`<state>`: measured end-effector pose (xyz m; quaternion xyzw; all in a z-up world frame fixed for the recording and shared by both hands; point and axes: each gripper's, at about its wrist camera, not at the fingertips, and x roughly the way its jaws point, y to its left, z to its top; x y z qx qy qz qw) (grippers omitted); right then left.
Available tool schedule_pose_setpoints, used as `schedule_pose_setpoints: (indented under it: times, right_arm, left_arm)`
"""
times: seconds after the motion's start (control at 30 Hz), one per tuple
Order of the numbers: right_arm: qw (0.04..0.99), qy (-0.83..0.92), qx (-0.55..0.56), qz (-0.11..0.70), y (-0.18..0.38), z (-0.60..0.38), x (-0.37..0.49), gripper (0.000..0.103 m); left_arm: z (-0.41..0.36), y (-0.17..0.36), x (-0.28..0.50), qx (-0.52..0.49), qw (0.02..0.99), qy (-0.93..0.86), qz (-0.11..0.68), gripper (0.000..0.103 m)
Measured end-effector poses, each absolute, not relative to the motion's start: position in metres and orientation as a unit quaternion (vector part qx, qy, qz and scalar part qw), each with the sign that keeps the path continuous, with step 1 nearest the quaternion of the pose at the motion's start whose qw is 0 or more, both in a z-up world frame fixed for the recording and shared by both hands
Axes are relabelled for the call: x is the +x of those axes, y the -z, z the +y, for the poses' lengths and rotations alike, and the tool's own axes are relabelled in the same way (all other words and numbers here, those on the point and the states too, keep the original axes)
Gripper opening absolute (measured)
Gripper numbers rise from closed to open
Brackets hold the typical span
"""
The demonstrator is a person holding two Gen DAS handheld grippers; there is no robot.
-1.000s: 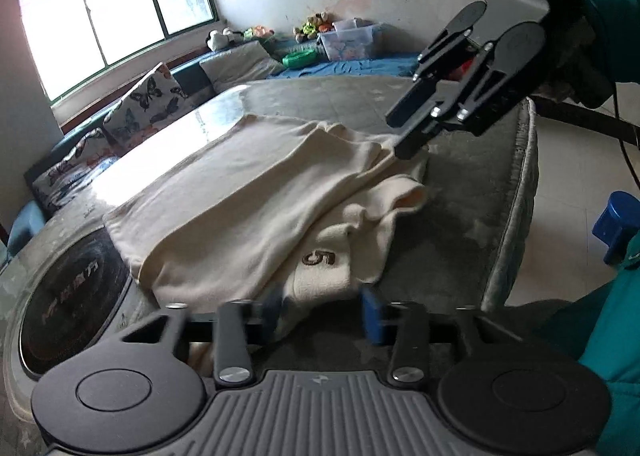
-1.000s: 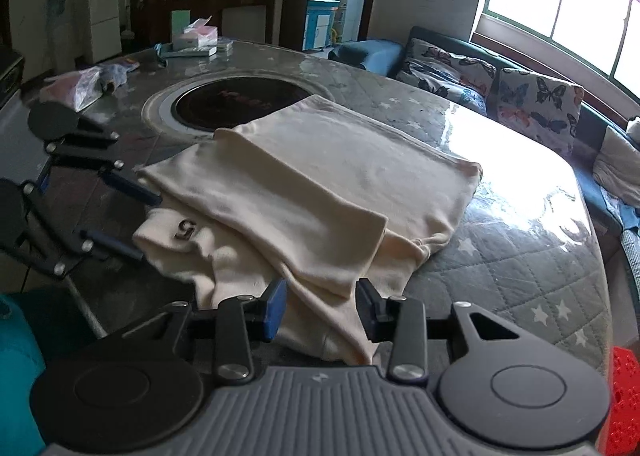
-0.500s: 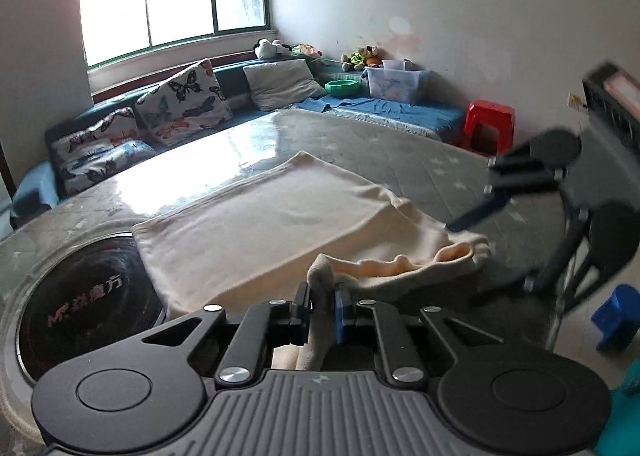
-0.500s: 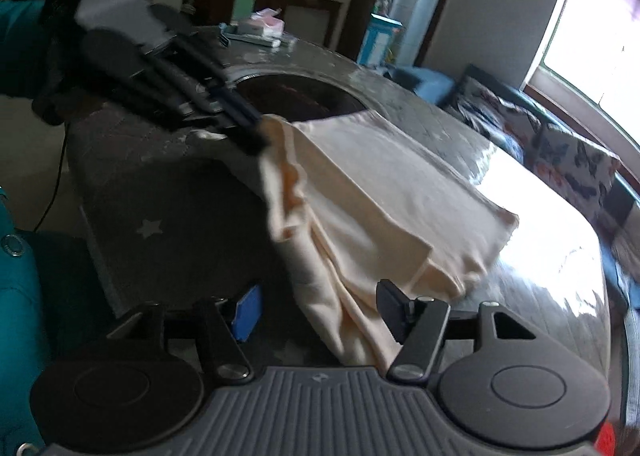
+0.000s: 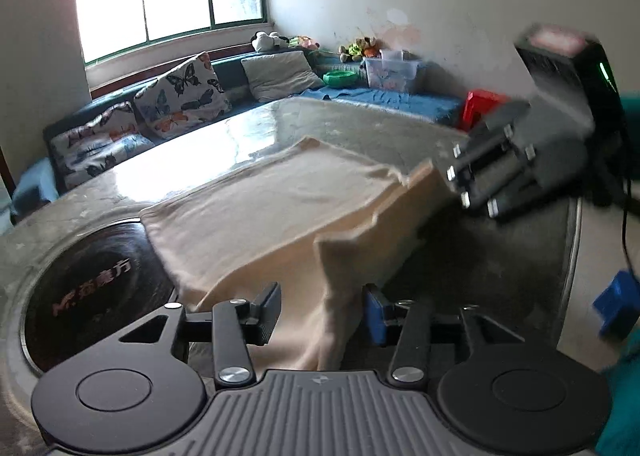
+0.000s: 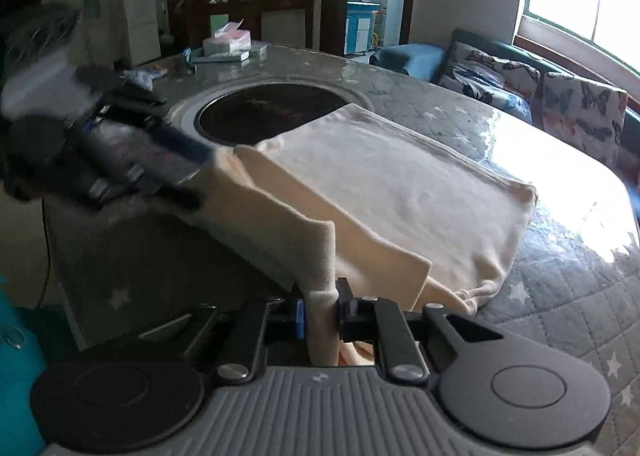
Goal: Fold clothes
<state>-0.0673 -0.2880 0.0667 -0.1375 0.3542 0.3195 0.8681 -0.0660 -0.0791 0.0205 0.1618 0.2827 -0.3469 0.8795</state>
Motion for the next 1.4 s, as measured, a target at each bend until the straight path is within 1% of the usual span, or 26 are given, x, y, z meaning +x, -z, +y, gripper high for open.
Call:
schedule_pose_setpoints:
  times: [0.2, 0.27, 0.3, 0.4, 0.7, 0.87, 1.0, 1.2, 1.4]
  right_arm:
    - [0.873, -0.311, -0.126, 0.354, -0.068, -0.290, -0.062, 0.012]
    - [0.874, -0.309, -0.125, 0.353, -0.068, -0.291, -0.062, 0.011]
    - [0.875, -0.307, -0.124, 0.352, -0.068, -0.291, -0.064, 0.011]
    - [0.880, -0.302, -0.126, 0.344, -0.069, -0.289, -0.069, 0.010]
    - [0.879, -0.324, -0.141, 0.321, -0.091, -0.286, -0.109, 0.009]
    - [0.859, -0.358, -0.148, 0.336, -0.110, -0.287, -0.150, 0.009]
    - [0.851, -0.369, -0.138, 0.348, -0.122, -0.283, -0.166, 0.009]
    - [0.862, -0.356, -0.120, 0.340, -0.140, -0.283, -0.140, 0.009]
    - [0.870, -0.336, -0.118, 0.341, -0.143, -0.283, -0.078, 0.009]
  left_arm:
    - [-0.082, -0.005, -0.076, 0.218, 0.874, 0.336, 0.276, 0.047]
    - [-0.083, 0.000, -0.077, 0.235, 0.872, 0.331, 0.272, 0.034]
    - [-0.082, 0.000, -0.077, 0.235, 0.873, 0.330, 0.272, 0.026]
    - [-0.079, 0.001, -0.079, 0.235, 0.873, 0.328, 0.273, 0.011]
    - [-0.058, -0.027, -0.113, 0.207, 0.873, 0.351, 0.268, 0.009]
    - [-0.039, -0.045, -0.156, 0.199, 0.860, 0.384, 0.270, 0.009]
    - [-0.032, -0.058, -0.166, 0.188, 0.868, 0.379, 0.260, 0.009]
    - [-0.034, -0.067, -0.123, 0.173, 0.889, 0.351, 0.240, 0.009]
    - [-0.050, -0.064, -0.054, 0.162, 0.899, 0.321, 0.249, 0.009]
